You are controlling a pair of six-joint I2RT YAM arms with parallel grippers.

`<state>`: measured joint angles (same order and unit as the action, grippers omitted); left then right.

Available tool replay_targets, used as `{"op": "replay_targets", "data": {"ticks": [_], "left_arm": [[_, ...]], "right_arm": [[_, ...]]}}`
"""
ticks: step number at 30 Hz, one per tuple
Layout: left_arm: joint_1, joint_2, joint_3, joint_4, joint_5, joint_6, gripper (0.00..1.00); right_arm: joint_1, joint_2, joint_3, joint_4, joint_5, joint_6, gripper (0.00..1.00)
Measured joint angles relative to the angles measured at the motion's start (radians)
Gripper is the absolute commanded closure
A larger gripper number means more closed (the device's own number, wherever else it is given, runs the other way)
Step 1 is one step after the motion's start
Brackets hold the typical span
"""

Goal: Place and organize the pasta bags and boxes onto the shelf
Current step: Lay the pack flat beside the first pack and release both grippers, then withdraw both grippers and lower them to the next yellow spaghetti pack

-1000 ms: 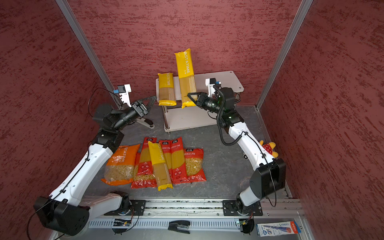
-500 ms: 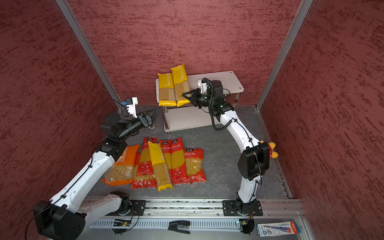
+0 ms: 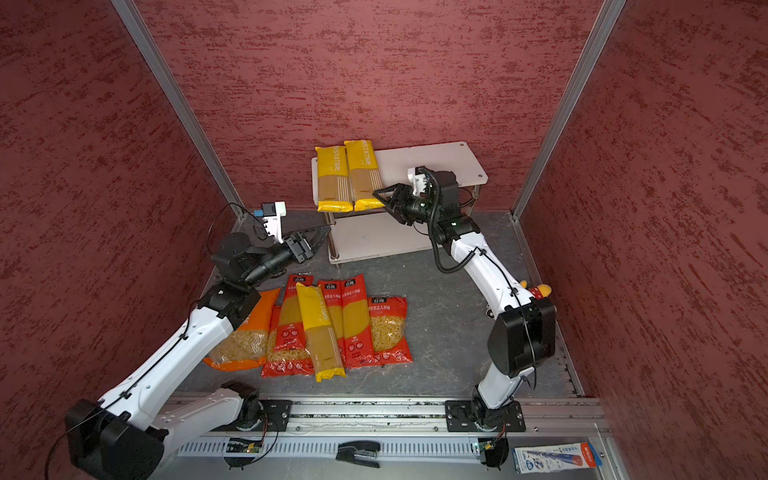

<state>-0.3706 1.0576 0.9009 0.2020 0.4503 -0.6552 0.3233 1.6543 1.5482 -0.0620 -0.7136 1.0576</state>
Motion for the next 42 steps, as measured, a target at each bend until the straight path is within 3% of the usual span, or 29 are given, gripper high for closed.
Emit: {"op": "replay_targets", "data": {"ticks": [5,11,14,20,27,30,36,42], "left_arm": [[-0.093,-0.058,-0.091,0.055,-0.063,0.064,0.33],[-0.169,-0.089,-0.166,0.075,-0.155,0.132,0.33],[-0.182,-0.093,-0.186,0.069,-0.192,0.149,0.33],[-0.185,-0.11,-0.196,0.063,-0.234,0.17,0.33],[-0.187,-0.111,-0.196,0.061,-0.251,0.182,0.33],[-0.187,-0.115,-0.196,0.059,-0.252,0.182,0.33],[-0.187,-0.132,-0.196,0.047,-0.277,0.182,0.33],[-0.18,-0.14,-0.184,-0.096,-0.324,0.154,0.34]], "right_arm": [[0.006,-0.043,-0.112,0.079,0.001,0.047,0.43],[0.03,-0.047,-0.132,0.155,0.01,0.092,0.5],[0.036,-0.046,-0.132,0.196,0.014,0.114,0.55],[0.047,-0.013,-0.111,0.235,0.019,0.141,0.74],[0.047,0.03,-0.083,0.261,0.018,0.162,0.81],[0.047,0.033,-0.083,0.268,0.018,0.166,0.79],[0.047,0.033,-0.083,0.279,0.017,0.16,0.53],[0.047,-0.012,-0.147,0.301,0.018,0.134,0.47]]}}
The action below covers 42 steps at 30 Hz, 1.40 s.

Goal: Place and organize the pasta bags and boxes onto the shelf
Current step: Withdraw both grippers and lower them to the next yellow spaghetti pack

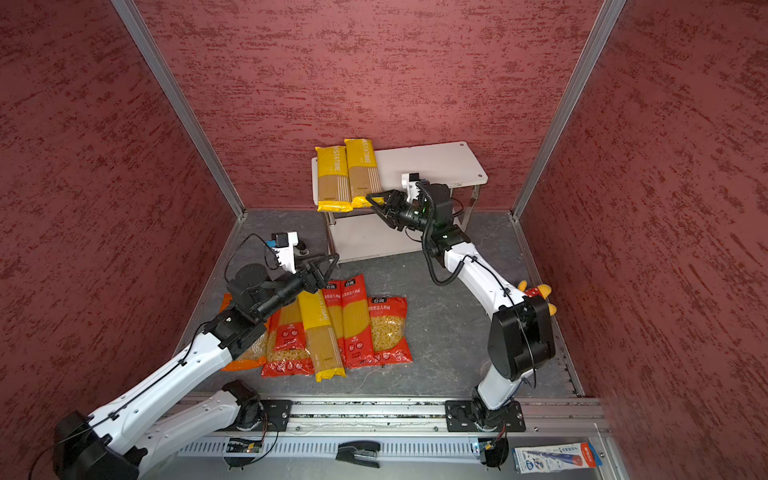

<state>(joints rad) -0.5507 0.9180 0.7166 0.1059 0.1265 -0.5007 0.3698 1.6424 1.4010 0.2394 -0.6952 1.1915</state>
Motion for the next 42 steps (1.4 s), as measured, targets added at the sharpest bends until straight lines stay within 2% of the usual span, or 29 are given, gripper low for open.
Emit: {"op": "replay_targets", "data": {"ticks": [5,10,13,17,22,27,37,40,42], "left_arm": [[0.016,-0.044,0.011,-0.205,-0.081,-0.05,0.34],[0.026,-0.087,0.011,-0.457,-0.182,-0.13,0.38],[0.03,-0.085,0.005,-0.594,-0.219,-0.183,0.37],[0.05,-0.082,-0.029,-0.685,-0.218,-0.226,0.37],[0.103,-0.072,-0.079,-0.705,-0.166,-0.268,0.37],[0.108,-0.038,-0.13,-0.682,-0.123,-0.293,0.38],[0.153,0.037,-0.171,-0.573,-0.068,-0.291,0.43],[0.155,0.047,-0.191,-0.534,-0.053,-0.293,0.48],[0.155,0.055,-0.208,-0.508,-0.042,-0.296,0.51]], "right_arm": [[0.001,-0.132,-0.187,0.034,0.013,-0.016,0.47],[0.029,-0.251,-0.385,0.045,0.092,-0.05,0.5],[0.088,-0.253,-0.454,0.021,0.168,-0.082,0.53],[0.206,-0.182,-0.481,-0.046,0.28,-0.128,0.57],[0.338,-0.017,-0.438,-0.147,0.371,-0.19,0.6],[0.418,0.117,-0.354,-0.22,0.381,-0.246,0.6],[0.485,0.276,-0.226,-0.229,0.288,-0.309,0.53],[0.495,0.324,-0.201,-0.226,0.251,-0.31,0.53],[0.499,0.349,-0.19,-0.201,0.221,-0.307,0.58]]}}
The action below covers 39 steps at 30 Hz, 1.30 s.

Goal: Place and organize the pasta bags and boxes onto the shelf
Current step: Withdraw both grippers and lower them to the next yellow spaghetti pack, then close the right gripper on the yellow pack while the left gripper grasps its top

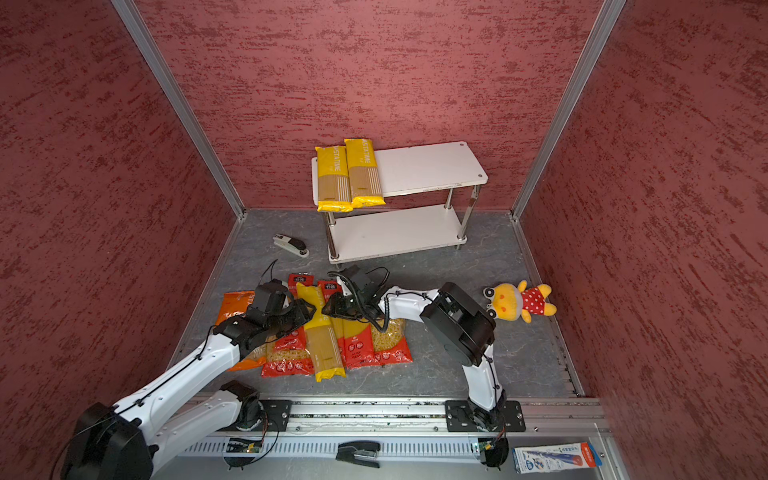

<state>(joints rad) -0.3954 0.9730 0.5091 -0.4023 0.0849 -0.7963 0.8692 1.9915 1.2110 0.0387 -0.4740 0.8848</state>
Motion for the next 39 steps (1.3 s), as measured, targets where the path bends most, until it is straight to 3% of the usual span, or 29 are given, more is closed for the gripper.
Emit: {"op": "replay_targets", "data": {"ticks": [8,15,24,33,35,39], "left_arm": [[0.0,0.009,-0.028,0.04,0.018,-0.016,0.6],[0.002,0.0,-0.028,0.032,0.017,-0.018,0.57],[0.009,-0.078,0.043,-0.04,0.023,-0.006,0.53],[-0.044,0.035,0.129,0.031,0.057,0.01,0.51],[-0.069,0.071,0.126,0.066,0.063,0.006,0.51],[-0.122,0.148,0.126,0.14,0.072,-0.004,0.5]], "right_arm": [[-0.004,0.019,0.008,0.076,-0.093,0.034,0.88],[-0.004,0.014,-0.008,0.117,-0.107,0.05,1.0],[-0.029,-0.142,-0.124,0.121,-0.066,0.06,1.0],[-0.108,-0.34,-0.167,-0.034,0.079,0.033,1.0],[-0.119,-0.358,-0.182,-0.044,0.114,0.031,0.95],[-0.142,-0.344,-0.212,-0.043,0.137,0.04,0.69]]}}
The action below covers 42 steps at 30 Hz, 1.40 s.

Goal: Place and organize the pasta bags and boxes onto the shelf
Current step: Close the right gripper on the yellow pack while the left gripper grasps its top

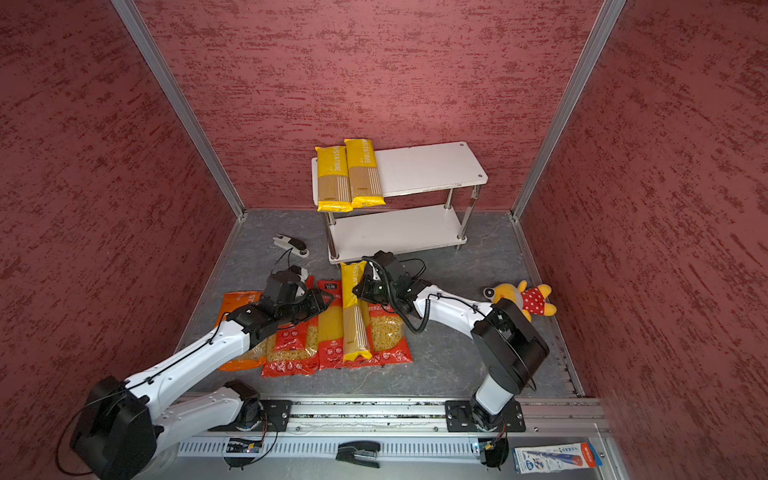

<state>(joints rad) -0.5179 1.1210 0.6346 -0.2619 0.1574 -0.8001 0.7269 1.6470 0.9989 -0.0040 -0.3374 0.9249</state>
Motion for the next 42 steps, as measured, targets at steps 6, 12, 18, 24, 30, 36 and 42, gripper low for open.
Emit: {"op": "replay_targets", "data": {"ticks": [6,12,18,24,30,36,42], "left_arm": [[-0.055,0.073,0.0,0.064,0.023,-0.006,0.5],[-0.071,0.148,0.0,0.13,0.058,0.005,0.53],[-0.072,0.188,-0.012,0.195,0.089,0.018,0.67],[-0.072,0.21,-0.045,0.256,0.097,0.01,0.71],[-0.072,0.237,-0.065,0.316,0.106,-0.006,0.74],[-0.071,0.214,-0.083,0.315,0.103,-0.016,0.73],[-0.022,0.155,-0.099,0.232,0.111,-0.011,0.7]], "right_arm": [[-0.045,-0.009,-0.02,-0.009,0.003,-0.026,0.53],[-0.085,-0.053,-0.055,-0.043,0.0,-0.048,0.57],[-0.029,-0.059,-0.069,-0.021,-0.023,-0.016,0.73],[0.018,0.007,0.003,0.051,-0.045,0.027,0.75],[0.032,0.12,0.036,0.109,-0.04,0.067,0.76],[0.033,0.148,0.025,0.082,0.012,0.061,0.71],[0.035,0.076,-0.003,0.04,0.017,0.035,0.59]]}}
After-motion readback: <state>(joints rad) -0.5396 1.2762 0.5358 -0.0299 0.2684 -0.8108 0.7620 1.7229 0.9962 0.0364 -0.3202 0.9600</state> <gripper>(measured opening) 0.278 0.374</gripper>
